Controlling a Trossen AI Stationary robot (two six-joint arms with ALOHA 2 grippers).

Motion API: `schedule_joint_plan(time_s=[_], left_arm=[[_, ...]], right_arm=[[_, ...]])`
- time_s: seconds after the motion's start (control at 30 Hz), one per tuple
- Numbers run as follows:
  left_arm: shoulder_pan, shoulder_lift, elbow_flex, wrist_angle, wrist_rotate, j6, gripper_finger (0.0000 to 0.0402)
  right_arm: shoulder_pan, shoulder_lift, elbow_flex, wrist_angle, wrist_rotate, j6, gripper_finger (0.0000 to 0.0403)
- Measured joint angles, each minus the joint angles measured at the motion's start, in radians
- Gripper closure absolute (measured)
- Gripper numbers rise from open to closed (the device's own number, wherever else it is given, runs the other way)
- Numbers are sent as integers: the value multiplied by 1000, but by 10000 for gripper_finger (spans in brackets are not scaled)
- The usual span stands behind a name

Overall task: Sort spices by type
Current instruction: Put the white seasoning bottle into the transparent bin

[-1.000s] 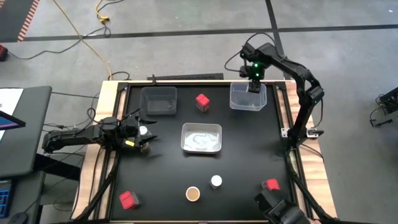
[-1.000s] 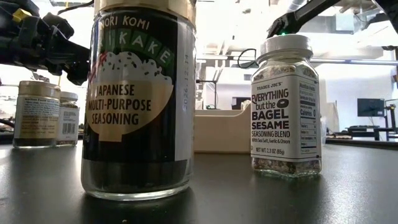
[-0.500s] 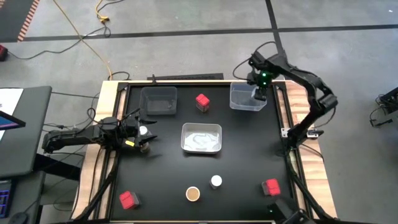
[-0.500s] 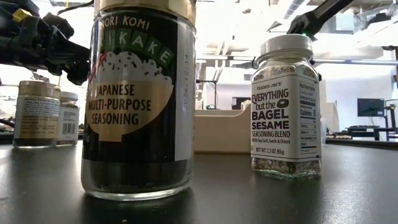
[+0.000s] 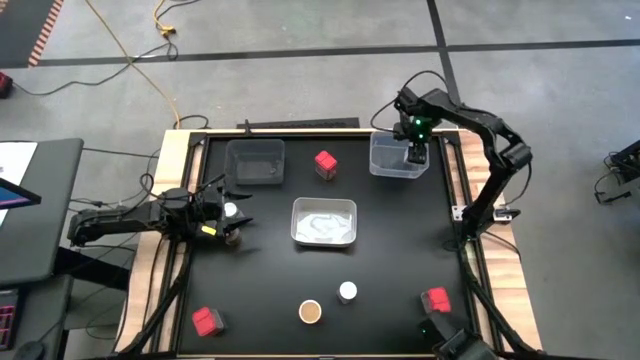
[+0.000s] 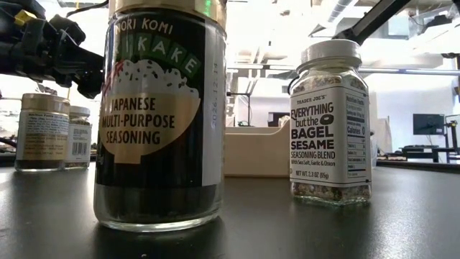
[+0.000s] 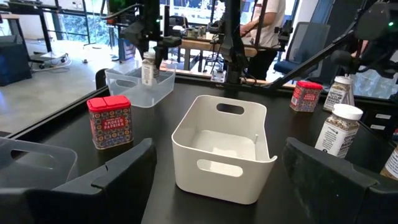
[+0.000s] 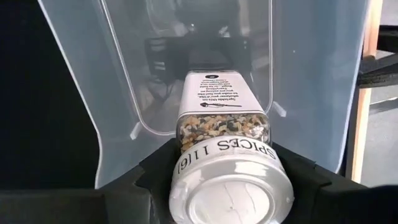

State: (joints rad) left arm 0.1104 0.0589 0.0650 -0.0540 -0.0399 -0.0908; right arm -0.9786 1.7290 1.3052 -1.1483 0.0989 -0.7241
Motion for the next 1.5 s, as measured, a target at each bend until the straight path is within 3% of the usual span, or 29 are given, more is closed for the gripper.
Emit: schedule_joint_plan(time_s=[0.7, 1.07, 1.2, 1.5], left_arm=[[0, 0, 0, 0, 0, 0, 68], [0, 0, 0, 0, 0, 0, 68], [0, 0, 0, 0, 0, 0, 68], [0, 0, 0, 0, 0, 0, 68]], right_arm=[[-73, -7, 101, -43, -162, 63, 178], [-85, -6, 100, -30, -157, 360, 177], [-84, -6, 100, -23, -157, 380, 177], [49, -6, 100, -41, -152, 402, 176]])
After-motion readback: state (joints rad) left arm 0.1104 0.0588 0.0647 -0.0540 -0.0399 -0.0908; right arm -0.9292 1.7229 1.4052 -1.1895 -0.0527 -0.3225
